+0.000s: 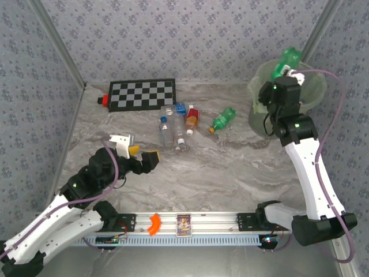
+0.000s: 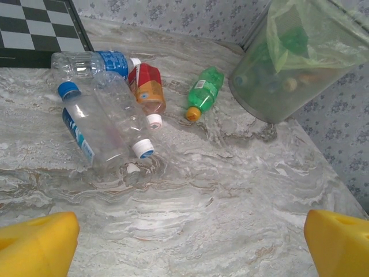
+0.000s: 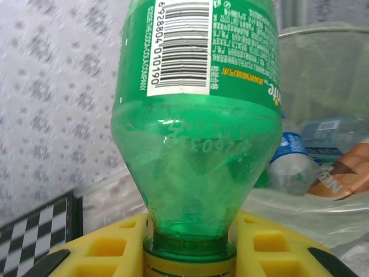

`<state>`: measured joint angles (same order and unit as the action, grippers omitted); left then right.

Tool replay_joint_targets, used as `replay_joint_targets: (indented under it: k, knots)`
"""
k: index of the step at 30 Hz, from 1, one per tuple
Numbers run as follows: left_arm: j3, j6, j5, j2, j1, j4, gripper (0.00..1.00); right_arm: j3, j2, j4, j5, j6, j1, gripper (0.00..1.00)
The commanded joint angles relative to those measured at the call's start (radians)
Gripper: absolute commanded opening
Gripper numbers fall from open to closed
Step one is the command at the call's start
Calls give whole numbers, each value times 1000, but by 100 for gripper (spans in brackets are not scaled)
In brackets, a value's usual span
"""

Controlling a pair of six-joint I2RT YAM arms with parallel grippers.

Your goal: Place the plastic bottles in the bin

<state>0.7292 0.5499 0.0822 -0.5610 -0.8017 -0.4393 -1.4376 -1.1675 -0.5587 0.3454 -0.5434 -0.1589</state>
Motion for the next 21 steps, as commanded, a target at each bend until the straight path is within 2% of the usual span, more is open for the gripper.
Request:
replay_joint_targets:
  k: [1, 5, 14, 21]
  knots:
    - [29, -18, -19, 28, -7, -13, 100, -27, -32, -15, -90, -138, 91, 30]
    - [18, -9, -19, 42, -7, -16, 100, -24, -76, 38, -151, -275, 176, 29]
    - [-13, 13, -16, 64, -7, -22, 100, -87, -227, 87, -189, -496, 279, 31]
    - [-7, 2, -3, 70, -8, -30, 100, -226, -365, 86, -169, -522, 298, 30]
